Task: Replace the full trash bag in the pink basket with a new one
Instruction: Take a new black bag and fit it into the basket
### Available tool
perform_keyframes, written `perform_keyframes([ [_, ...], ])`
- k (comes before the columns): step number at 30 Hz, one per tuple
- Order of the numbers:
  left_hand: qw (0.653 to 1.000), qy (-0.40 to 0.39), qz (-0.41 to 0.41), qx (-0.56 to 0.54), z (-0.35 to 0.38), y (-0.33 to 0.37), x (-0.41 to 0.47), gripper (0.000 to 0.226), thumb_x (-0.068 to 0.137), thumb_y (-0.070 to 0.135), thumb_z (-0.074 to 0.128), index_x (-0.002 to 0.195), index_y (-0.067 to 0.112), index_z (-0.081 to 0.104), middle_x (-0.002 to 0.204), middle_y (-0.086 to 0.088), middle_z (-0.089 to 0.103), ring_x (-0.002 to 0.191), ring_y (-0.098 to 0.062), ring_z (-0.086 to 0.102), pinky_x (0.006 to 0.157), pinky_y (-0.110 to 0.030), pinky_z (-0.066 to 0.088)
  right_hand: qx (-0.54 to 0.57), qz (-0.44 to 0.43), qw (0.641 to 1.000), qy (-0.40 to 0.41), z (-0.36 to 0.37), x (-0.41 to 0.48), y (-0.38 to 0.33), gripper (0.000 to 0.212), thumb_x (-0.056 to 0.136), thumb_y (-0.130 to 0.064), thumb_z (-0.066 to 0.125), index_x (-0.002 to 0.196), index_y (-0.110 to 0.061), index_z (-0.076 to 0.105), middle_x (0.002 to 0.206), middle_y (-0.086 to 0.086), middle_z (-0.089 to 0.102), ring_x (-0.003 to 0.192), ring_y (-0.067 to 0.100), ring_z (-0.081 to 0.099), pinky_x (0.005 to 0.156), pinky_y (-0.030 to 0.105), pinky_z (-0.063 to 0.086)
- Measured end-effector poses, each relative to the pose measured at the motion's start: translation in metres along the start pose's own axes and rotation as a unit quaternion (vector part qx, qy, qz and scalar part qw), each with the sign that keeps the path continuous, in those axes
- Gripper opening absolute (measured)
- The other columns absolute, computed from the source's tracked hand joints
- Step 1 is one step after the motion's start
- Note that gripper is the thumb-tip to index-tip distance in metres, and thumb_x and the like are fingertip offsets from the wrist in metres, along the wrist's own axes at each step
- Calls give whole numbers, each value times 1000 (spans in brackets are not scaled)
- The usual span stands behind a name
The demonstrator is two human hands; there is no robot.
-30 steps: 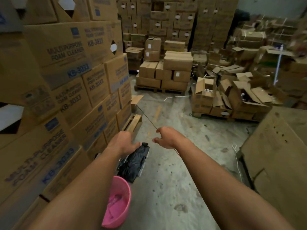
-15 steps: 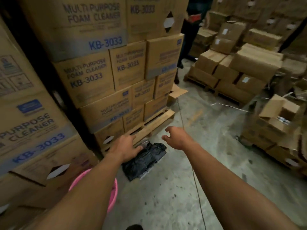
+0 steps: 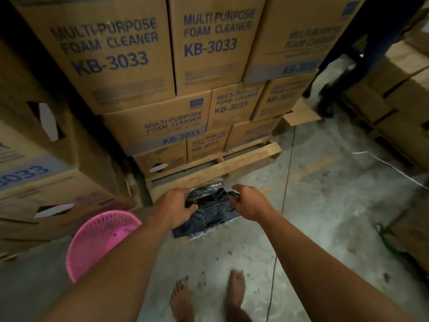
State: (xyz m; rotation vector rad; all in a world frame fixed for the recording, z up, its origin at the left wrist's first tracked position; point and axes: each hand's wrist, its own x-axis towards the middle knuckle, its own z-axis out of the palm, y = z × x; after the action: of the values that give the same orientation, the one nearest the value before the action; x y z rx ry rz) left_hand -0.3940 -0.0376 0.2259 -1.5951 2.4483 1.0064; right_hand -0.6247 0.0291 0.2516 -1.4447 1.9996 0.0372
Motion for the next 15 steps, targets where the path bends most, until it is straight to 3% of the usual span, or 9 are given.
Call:
perform_keyframes([
  [7,998,34,-47,-19,148,-55,136,48,83,50,67,122,23,65,117,-3,69,104,-24,63,83,-31,52,-22,-51,997,-61,102,186,97,39,96,-31,56,133,-16,57,121,17,68,106,35,64,85,38,53],
  [11,997,6,-80,-12,268,-122,210,67,77,63,59,134,28,54,129,-1,66,115,-25,62,93,-39,53,-39,-80,992,-84,200,293,156,40,94,-28,60,132,-17,57,120,16,69,107,38,65,86,41,55],
  [15,996,1,-93,2,359,-179,263,64,83,54,63,139,26,50,130,-3,63,115,-25,60,94,-41,52,-60,-90,989,-97,288,370,198,47,94,-23,64,139,-15,52,126,17,65,115,38,62,91,42,53],
])
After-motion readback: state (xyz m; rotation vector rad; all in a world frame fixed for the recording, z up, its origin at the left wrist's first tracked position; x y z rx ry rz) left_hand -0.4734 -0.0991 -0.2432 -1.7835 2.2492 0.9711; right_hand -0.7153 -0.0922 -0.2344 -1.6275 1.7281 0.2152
